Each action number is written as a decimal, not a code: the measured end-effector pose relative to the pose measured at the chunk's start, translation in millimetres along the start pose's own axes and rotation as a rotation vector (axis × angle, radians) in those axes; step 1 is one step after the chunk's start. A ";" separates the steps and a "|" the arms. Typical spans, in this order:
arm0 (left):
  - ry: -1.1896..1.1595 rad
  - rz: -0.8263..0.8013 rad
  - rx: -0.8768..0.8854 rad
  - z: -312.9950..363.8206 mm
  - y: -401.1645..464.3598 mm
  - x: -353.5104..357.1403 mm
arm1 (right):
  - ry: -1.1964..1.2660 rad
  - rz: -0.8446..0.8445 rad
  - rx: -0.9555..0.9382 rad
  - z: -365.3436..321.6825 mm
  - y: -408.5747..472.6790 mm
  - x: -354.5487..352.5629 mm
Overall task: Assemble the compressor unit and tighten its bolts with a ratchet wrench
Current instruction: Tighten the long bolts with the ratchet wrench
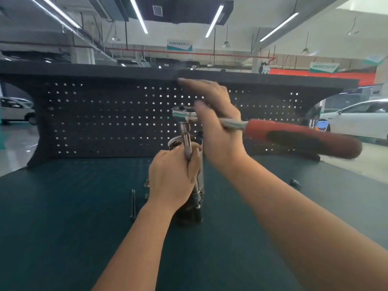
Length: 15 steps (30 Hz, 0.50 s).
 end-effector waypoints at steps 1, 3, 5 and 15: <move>-0.021 0.025 0.024 0.1 -2.0 -0.8 | 0.152 0.041 0.130 9.0 1.6 -4.8; -0.047 -0.011 -0.012 3.2 -2.5 -3.6 | 0.407 0.138 0.381 22.0 2.6 -8.5; -0.023 0.006 0.028 4.5 -0.3 -1.3 | 0.309 0.215 0.309 10.8 -1.6 -6.8; 0.043 -0.119 -0.096 -1.8 0.1 -2.1 | -0.533 -0.077 -0.270 -22.6 -1.7 36.3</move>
Point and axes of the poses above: each hand's wrist, its own y-axis towards the middle knuckle, its own x-axis out of the palm, z = x × y, the point moved 4 cm from there along y, towards the middle knuckle, and after that the axes turned 10 degrees about -z, right-handed, at the moved point
